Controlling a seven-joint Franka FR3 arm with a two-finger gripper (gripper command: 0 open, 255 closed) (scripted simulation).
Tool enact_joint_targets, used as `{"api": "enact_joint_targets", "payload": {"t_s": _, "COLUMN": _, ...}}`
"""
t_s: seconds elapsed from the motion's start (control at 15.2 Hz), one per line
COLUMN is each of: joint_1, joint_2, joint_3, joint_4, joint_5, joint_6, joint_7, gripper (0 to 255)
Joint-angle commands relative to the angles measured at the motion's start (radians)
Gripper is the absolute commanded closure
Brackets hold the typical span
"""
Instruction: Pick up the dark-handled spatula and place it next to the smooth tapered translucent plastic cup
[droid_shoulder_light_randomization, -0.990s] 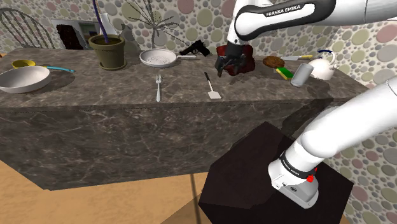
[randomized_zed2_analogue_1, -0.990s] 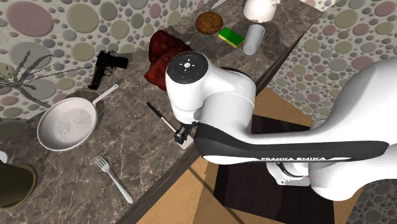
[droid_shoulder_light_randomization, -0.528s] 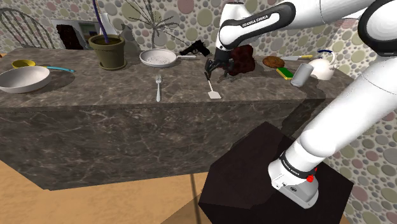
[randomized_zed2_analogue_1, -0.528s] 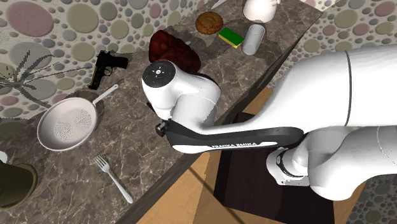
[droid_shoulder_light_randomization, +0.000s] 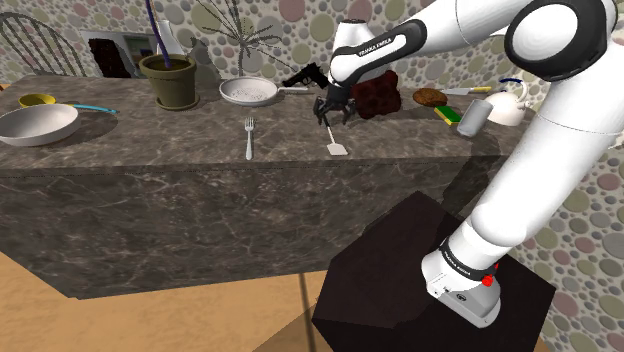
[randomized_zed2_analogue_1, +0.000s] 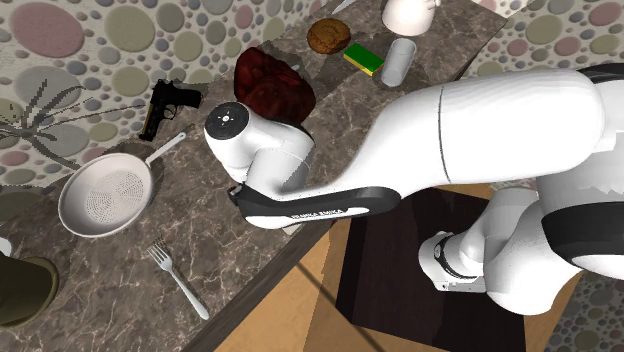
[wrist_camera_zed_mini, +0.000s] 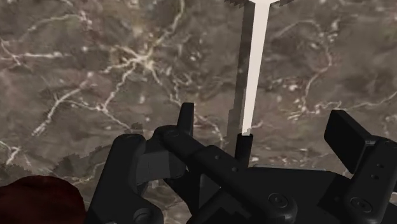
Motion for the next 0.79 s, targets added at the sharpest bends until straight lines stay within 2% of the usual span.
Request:
{"api": "enact_joint_targets", "payload": {"t_s": 0.0, "joint_1": -0.001, "joint_2": 0.016, "joint_3": -0.001, "joint_4": -0.007, "joint_5": -0.002, "joint_6": 0.024, "joint_7": 0.002, "gripper": 0}}
{"api": "enact_joint_targets", "payload": {"t_s": 0.2, "joint_1": -0.001, "joint_2": 0.046, "joint_3": -0.003, "joint_4": -0.02, "joint_5": -0.005, "joint_6": 0.066, "joint_7": 0.004, "gripper": 0}}
{"api": "enact_joint_targets", "payload": {"t_s": 0.73, "joint_1": -0.001, "joint_2": 0.046, "joint_3": -0.003, "joint_4": -0.02, "joint_5": -0.005, "joint_6": 0.066, "joint_7": 0.004, "gripper": 0}}
